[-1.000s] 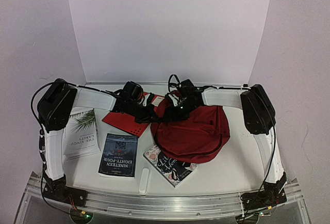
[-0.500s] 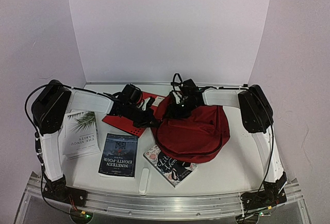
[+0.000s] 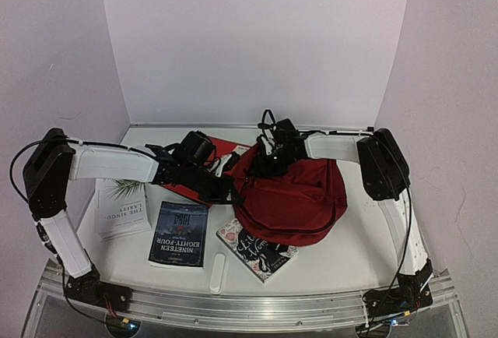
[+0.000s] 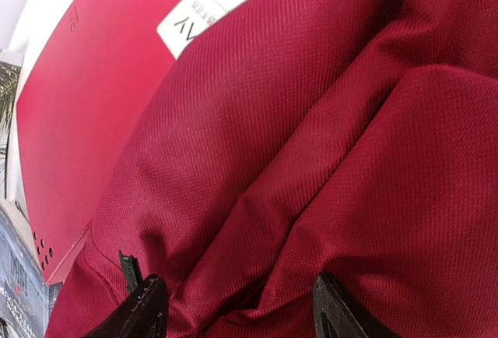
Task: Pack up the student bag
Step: Unzip the student bag at the center of the board.
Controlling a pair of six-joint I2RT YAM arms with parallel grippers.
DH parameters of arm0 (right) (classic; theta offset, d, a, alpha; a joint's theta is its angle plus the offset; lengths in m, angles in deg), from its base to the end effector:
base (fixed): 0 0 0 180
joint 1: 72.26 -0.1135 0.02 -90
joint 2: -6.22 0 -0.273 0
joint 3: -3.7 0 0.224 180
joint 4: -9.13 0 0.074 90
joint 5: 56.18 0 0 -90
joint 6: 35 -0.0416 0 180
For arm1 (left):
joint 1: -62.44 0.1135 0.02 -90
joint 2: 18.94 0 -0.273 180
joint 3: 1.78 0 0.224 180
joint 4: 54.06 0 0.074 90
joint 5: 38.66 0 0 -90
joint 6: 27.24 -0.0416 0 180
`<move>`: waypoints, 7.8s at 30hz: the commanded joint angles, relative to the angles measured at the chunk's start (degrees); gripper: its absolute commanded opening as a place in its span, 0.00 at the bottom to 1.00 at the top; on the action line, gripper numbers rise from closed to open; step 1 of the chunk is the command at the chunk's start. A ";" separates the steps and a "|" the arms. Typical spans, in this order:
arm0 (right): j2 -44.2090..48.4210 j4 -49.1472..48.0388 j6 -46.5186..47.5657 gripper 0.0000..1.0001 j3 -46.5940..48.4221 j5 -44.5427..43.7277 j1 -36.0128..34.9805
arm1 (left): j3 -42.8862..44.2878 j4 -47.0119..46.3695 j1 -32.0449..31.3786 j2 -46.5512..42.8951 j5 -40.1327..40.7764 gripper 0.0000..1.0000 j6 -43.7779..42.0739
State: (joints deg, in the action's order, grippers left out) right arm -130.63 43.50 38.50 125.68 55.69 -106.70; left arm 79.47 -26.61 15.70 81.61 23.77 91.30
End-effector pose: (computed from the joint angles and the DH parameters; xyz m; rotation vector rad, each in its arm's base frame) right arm 0.4112 0.3007 0.1574 -0.5737 2.4700 0.8452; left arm 0.2309 -0.2734 0.2271 0.6600 2.5239 -1.1331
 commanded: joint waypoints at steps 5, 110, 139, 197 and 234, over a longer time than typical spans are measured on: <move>-4.49 0.65 -0.47 0.64 3.05 -4.43 1.46 | -5.79 -1.12 -6.40 -7.59 -0.78 0.00 -3.59; 25.50 -12.56 95.60 0.00 -33.74 -46.11 -38.45 | -18.73 -21.22 14.06 -11.15 -4.82 0.83 21.76; 32.69 15.60 71.89 0.00 -28.16 -27.84 -35.13 | -1.28 -15.20 11.01 10.58 -4.66 0.00 19.51; 35.44 18.78 41.12 0.00 -29.76 22.07 -13.77 | -31.21 -34.86 -5.79 -24.66 20.77 0.72 -50.46; 42.02 21.50 42.88 0.00 -39.41 21.42 -5.61 | -25.74 -40.10 -12.45 -7.81 47.18 0.00 -68.81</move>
State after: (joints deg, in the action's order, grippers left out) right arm -93.20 62.85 79.44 88.51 77.91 -115.26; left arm 55.62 -64.62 -0.80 78.74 68.20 20.37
